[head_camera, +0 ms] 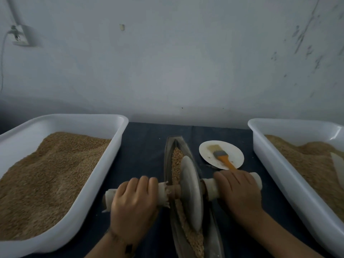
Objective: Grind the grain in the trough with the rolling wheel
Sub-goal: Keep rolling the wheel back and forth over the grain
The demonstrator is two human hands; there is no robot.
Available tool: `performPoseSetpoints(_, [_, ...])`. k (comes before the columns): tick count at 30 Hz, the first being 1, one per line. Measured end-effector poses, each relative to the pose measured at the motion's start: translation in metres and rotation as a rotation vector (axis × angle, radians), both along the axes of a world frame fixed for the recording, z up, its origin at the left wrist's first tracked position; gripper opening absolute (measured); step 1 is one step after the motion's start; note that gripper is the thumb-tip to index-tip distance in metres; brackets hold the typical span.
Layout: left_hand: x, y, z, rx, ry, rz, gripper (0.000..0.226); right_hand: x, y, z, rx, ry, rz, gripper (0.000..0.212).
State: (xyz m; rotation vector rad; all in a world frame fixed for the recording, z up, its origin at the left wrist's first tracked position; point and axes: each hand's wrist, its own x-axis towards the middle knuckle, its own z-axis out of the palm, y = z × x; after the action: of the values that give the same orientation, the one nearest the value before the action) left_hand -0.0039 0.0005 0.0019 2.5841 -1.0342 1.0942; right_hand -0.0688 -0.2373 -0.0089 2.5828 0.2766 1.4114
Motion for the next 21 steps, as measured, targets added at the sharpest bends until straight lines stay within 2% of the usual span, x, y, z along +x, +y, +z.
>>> performPoseSetpoints(3, [0.019,-0.009,0.011,0.015,0.166,-0.014,0.027,0.021,-0.001,0.015,0.106,0.193,-0.032,0.032])
performPoseSetpoints(7, [0.071,-0.027,0.035,0.180,0.443,0.154,0.020,0.064,-0.009,0.042,0.149,0.700,-0.252,0.021])
performPoseSetpoints(12, [0.099,-0.041,0.044,0.199,0.607,0.173,0.028,0.096,-0.016,0.063,0.240,0.875,-0.224,0.019])
performPoseSetpoints(14, [0.093,-0.038,0.045,0.181,0.595,0.179,0.028,0.088,-0.012,0.061,0.263,0.843,-0.236,0.023])
performPoseSetpoints(15, [0.084,-0.036,0.042,0.159,0.530,0.174,0.027,0.080,-0.007,0.056,0.246,0.766,-0.247,0.023])
performPoseSetpoints(17, [0.060,-0.028,0.030,0.090,0.325,0.143,0.027,0.057,0.003,0.039,0.163,0.540,-0.251,0.023])
performPoseSetpoints(19, [0.034,-0.018,0.010,-0.031,0.140,0.063,0.025,0.031,0.007,0.018,0.145,0.252,-0.153,0.027])
performPoseSetpoints(21, [0.013,-0.011,-0.003,-0.089,-0.001,0.072,0.019,0.011,0.007,0.003,0.096,0.078,-0.075,0.024])
